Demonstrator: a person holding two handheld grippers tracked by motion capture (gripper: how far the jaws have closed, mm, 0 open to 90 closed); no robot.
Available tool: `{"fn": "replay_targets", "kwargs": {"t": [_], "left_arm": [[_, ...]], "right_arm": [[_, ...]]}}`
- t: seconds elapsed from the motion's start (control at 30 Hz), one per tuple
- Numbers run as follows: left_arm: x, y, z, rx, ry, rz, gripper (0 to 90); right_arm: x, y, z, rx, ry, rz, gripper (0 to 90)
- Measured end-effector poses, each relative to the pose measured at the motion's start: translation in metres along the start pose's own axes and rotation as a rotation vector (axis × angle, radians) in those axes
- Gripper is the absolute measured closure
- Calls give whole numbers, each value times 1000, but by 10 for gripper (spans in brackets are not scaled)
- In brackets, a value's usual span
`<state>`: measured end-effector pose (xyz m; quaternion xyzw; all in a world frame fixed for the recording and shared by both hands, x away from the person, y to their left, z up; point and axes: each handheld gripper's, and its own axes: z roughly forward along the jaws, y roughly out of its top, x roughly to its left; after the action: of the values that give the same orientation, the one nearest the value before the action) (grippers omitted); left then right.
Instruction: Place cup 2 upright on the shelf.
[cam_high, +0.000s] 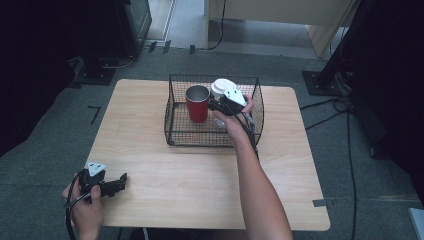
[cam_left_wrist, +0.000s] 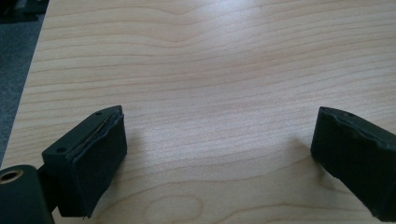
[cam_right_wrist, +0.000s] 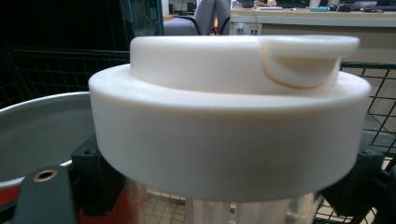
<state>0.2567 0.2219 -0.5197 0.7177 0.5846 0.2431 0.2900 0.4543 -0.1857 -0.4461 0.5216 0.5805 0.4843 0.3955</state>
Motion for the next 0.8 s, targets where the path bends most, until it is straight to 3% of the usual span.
{"fn": "replay_targets", "kwargs": {"t": [0.23,0.43,0.53,0.8], "left_arm": [[0,0,0,0,0,0,42],[0,0,0,0,0,0,42],[0,0,0,0,0,0,42],[0,0,0,0,0,0,42]], "right_arm": [[-3,2,-2,23,10,3,150],[-3,2,-6,22,27,-54,141],[-4,1,-7,21,8,-66,142],[-14,0,-6,33,-47,-42,143]]}}
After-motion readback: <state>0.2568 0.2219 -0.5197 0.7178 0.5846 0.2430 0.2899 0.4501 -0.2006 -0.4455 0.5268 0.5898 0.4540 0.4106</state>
